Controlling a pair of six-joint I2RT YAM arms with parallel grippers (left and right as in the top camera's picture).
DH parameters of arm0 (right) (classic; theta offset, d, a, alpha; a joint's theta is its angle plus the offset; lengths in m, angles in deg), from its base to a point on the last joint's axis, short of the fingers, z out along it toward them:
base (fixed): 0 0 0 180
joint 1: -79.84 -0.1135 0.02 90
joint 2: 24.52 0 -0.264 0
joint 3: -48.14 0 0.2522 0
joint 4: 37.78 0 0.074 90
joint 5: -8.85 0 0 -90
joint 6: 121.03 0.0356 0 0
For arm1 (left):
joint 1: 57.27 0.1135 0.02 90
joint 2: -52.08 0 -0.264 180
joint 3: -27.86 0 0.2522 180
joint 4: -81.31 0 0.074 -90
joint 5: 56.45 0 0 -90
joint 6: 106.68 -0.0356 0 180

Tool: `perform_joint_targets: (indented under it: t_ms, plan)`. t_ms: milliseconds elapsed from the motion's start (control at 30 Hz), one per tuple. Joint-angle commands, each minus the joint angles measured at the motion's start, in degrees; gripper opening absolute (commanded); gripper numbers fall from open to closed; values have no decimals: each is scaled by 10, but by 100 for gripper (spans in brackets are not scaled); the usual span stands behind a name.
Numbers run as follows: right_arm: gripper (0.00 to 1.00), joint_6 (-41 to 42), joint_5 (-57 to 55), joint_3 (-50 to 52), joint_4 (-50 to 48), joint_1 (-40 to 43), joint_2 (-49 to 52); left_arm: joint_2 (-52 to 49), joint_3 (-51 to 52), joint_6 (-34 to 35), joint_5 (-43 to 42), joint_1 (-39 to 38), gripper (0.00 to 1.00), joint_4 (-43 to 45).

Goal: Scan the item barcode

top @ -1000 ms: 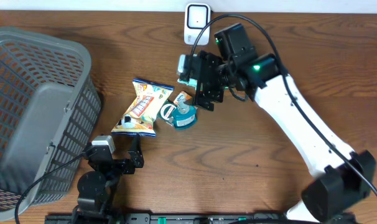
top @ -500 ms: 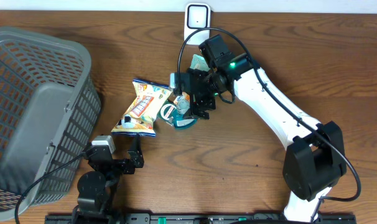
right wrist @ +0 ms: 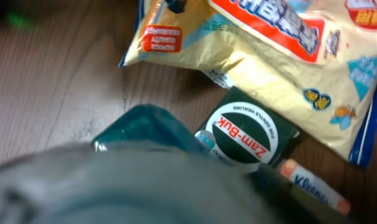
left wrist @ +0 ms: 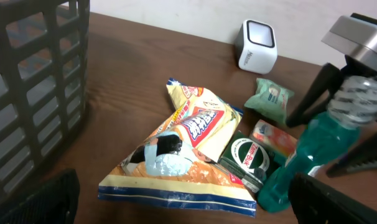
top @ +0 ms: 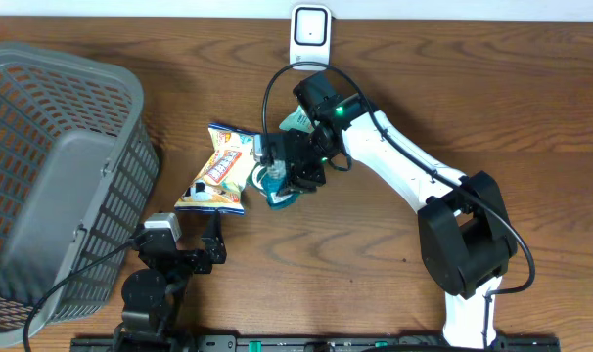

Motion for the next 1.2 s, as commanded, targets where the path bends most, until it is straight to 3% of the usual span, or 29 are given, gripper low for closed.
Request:
perform_joint_targets:
  t_ms: [0, 67, 167, 433, 833, 1167]
  plan:
    - [44, -3, 0, -2, 0, -5, 0, 3, 10, 3, -5, 3, 98, -12]
    - [27, -3, 0, -2, -2, -5, 0, 3, 10, 3, -5, 3, 98, -12]
    - [13, -1, 0, -2, -3, -5, 0, 3, 10, 3, -5, 3, 98, -12]
    - [6, 42, 26, -4, -12, 4, -10, 3, 10, 3, -5, 3, 98, -12]
    - [11, 76, -41, -4, 16, 42, -36, 3, 10, 3, -5, 3, 98, -12]
    - [13, 76, -25, 0, 42, 151, -70, 3, 10, 3, -5, 3, 98, -12]
